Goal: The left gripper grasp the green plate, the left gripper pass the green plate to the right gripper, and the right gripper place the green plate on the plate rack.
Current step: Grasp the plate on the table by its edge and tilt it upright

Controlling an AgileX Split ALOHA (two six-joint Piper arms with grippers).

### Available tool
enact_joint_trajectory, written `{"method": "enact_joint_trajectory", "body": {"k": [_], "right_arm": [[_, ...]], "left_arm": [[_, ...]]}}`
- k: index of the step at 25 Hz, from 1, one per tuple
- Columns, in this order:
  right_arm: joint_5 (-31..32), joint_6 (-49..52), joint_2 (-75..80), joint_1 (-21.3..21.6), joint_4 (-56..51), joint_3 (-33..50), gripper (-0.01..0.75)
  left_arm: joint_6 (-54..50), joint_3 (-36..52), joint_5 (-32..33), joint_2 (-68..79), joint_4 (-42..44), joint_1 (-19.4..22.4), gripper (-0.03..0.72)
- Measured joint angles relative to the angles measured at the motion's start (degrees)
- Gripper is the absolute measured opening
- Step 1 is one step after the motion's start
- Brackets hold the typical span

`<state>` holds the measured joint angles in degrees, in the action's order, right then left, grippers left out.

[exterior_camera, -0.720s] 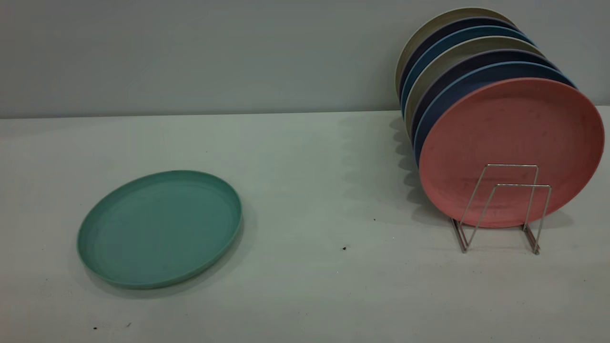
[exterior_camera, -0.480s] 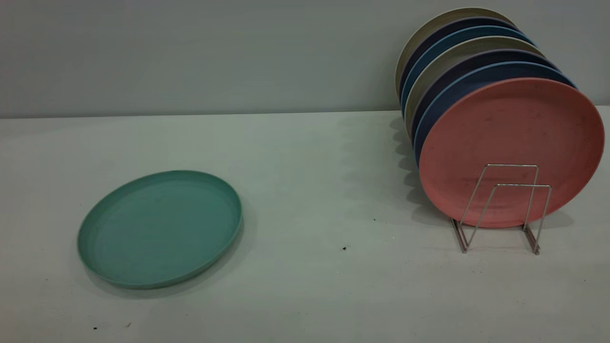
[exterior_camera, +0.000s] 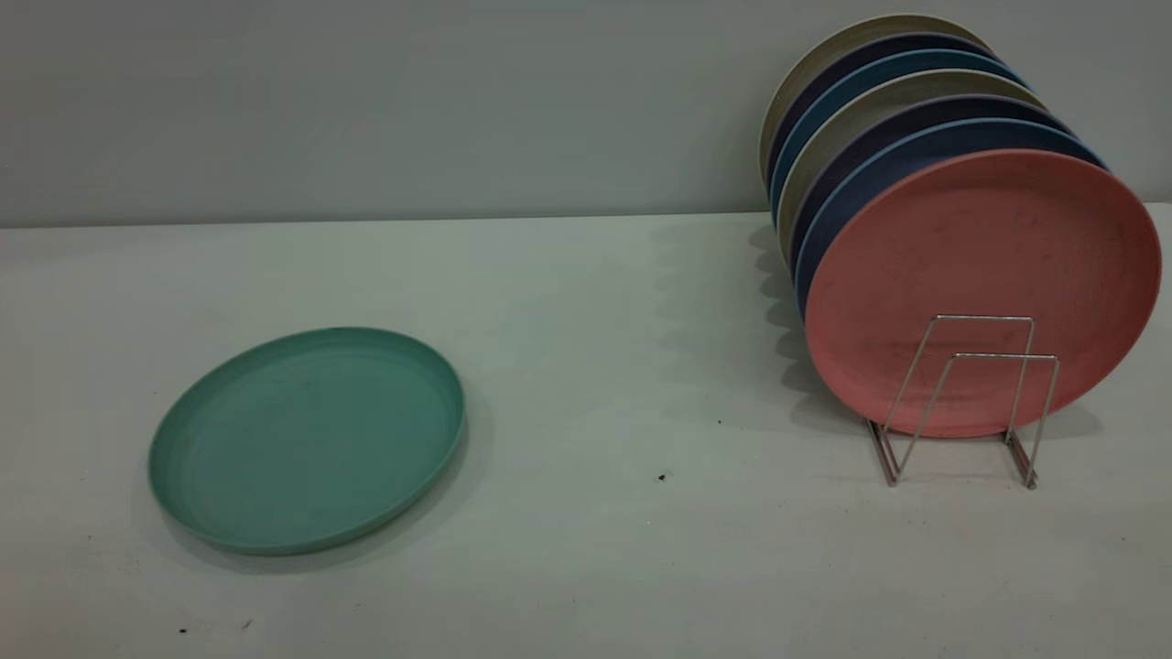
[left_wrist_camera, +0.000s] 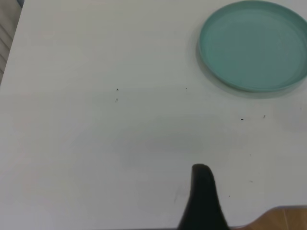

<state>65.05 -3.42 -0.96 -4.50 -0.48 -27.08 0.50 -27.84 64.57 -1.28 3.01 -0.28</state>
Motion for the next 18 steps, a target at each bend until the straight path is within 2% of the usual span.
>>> {"method": "enact_joint_trajectory", "body": {"k": [18], "right_arm": [[0.00,0.00,0.00,0.00,-0.44,0.00,0.569]], "left_arm": [[0.00,0.00,0.00,0.00,0.00,0.00,0.592]]}}
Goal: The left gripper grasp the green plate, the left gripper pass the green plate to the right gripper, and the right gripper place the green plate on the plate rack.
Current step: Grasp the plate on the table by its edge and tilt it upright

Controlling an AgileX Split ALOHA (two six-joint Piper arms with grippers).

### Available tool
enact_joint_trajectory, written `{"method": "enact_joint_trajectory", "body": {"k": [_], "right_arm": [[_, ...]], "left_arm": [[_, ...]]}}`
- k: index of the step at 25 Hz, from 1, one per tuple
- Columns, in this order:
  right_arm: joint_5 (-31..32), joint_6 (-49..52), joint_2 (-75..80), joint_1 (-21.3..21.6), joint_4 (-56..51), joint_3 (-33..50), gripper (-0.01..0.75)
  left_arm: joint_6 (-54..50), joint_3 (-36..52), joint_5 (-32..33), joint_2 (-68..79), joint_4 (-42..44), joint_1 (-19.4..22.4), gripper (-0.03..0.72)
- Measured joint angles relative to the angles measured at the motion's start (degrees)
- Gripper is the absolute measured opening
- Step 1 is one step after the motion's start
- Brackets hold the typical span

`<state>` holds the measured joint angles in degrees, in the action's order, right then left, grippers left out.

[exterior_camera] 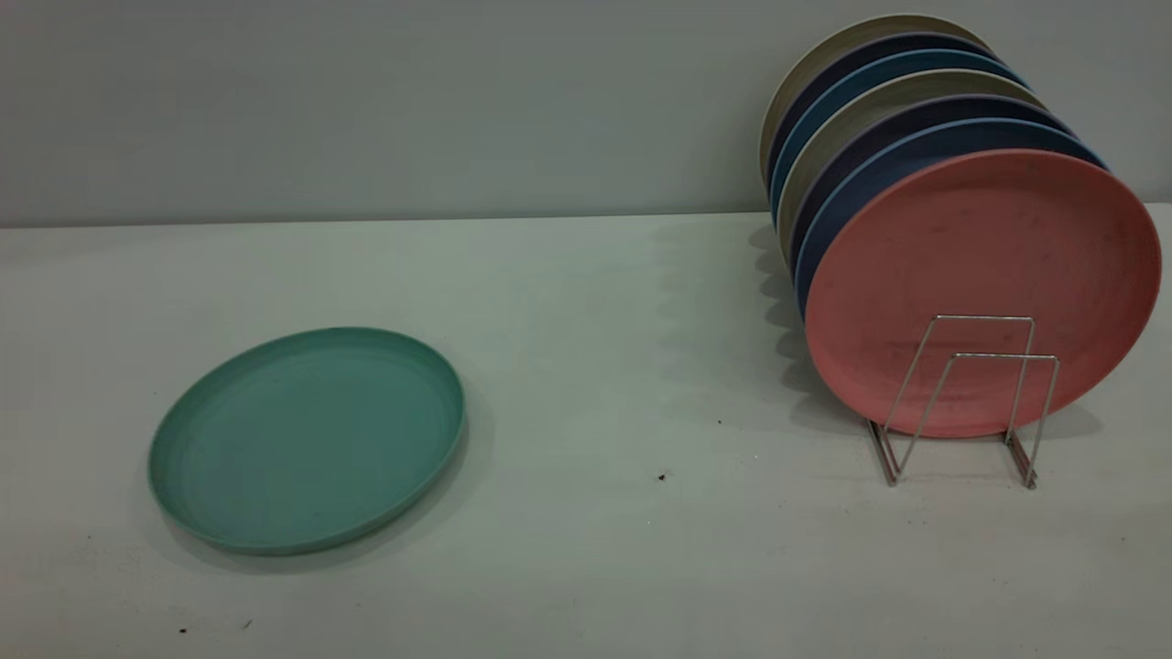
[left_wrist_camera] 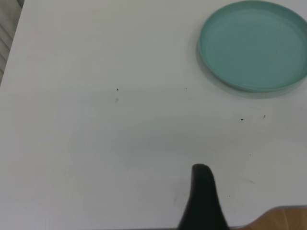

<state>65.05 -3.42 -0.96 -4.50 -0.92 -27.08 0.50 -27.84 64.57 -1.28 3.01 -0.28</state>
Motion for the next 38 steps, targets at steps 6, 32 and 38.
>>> {"method": "enact_joint_trajectory", "body": {"k": [6,32,38], "right_arm": [[-0.16,0.00,0.36,0.00,-0.28,-0.11,0.569],[-32.65,-46.10,64.20,-9.18,-49.66,-15.52,0.568],[-36.65,-47.13,80.17,-22.71,-52.71,-21.96,0.568]], "left_arm": [[0.00,0.00,0.00,0.37,1.12,0.00,0.592],[0.37,-16.10,-23.93,61.75,-8.92,0.00,0.592],[-0.05,-16.67,-28.88,76.91,-8.78,5.12,0.592]]}}
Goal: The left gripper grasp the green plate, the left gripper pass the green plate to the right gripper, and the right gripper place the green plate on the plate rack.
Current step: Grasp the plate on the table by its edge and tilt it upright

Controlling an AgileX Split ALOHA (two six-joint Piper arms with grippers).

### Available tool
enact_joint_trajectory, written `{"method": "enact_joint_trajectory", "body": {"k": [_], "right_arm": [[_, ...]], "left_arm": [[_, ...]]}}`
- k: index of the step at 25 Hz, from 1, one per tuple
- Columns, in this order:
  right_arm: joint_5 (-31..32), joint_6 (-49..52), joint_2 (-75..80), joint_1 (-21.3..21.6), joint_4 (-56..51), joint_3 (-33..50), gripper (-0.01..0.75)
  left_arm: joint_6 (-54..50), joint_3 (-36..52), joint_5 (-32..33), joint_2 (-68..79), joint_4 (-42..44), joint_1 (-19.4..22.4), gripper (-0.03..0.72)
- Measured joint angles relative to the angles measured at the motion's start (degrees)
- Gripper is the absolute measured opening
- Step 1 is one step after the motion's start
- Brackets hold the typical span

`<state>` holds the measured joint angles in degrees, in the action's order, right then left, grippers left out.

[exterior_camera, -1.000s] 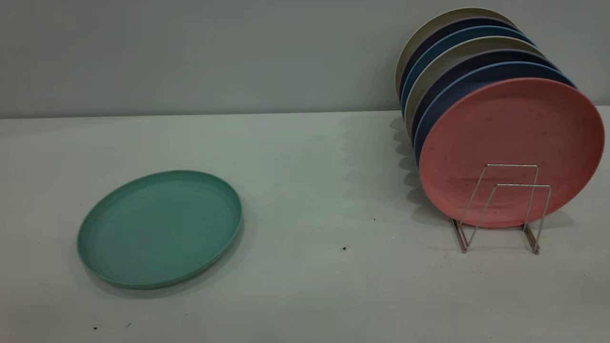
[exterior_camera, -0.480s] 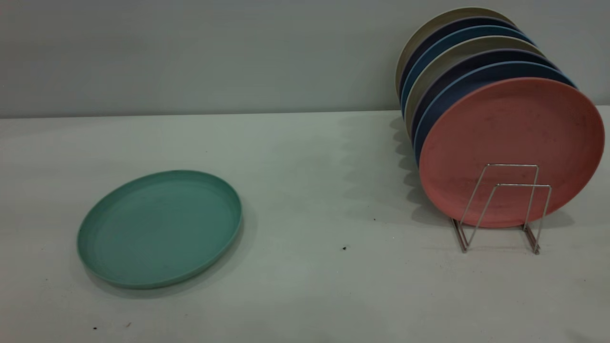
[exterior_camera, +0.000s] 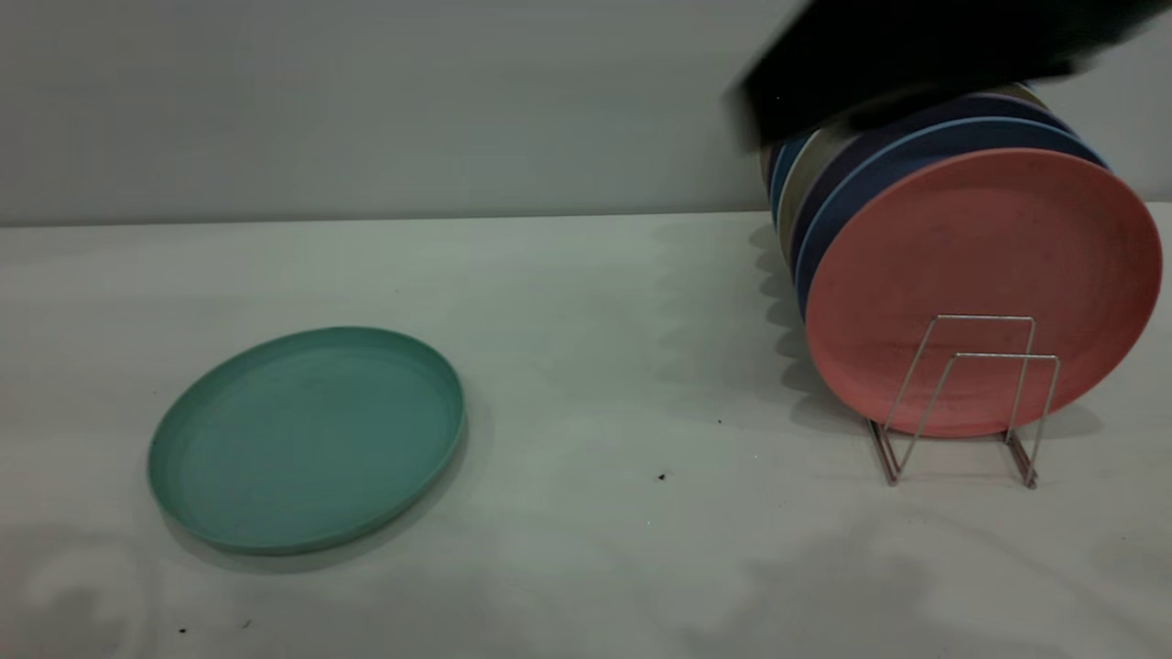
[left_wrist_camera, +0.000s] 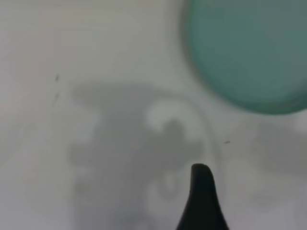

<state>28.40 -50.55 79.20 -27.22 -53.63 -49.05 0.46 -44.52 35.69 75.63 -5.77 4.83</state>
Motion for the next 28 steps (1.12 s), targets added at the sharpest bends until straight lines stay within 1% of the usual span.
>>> {"method": "enact_joint_trajectory", "body": {"k": [2,4,7,10,13,16,20,25,28], "right_arm": [[-0.14,-1.02,4.44,-3.51,-1.07,-2.21,0.568],[-0.20,-1.95,8.56,-5.79,-1.97,-4.16,0.568],[-0.34,-3.19,13.13,-7.49,-3.85,-6.02,0.568],[-0.56,-4.18,15.98,-7.62,-5.93,-6.70,0.568],[-0.82,-5.26,16.69,-7.62,-6.96,-6.70,0.568],[-0.87,-5.82,16.69,-7.62,-7.33,-6.82,0.568],[-0.97,-6.03,16.69,-7.62,-7.45,-7.06,0.568],[-1.02,-6.03,16.69,-7.62,-7.85,-7.08,0.568],[-1.02,-6.03,16.69,-7.62,-8.29,-7.08,0.568]], "left_arm": [[1.53,-0.69,-0.68,5.31,-0.15,2.12,0.592],[4.17,-2.08,-0.97,10.56,-1.72,3.35,0.592],[10.56,-5.79,-1.45,18.70,-7.32,4.48,0.592],[18.89,-10.26,-2.04,25.98,-14.62,4.67,0.592],[24.52,-15.59,-1.97,33.02,-18.73,4.81,0.592],[25.94,-21.45,-1.29,39.33,-19.76,5.75,0.591],[28.01,-27.66,-0.92,45.78,-20.12,5.95,0.575],[33.01,-29.20,-1.12,51.57,-23.46,5.67,0.535],[34.00,-29.20,-1.98,53.96,-25.64,5.62,0.519]]}}
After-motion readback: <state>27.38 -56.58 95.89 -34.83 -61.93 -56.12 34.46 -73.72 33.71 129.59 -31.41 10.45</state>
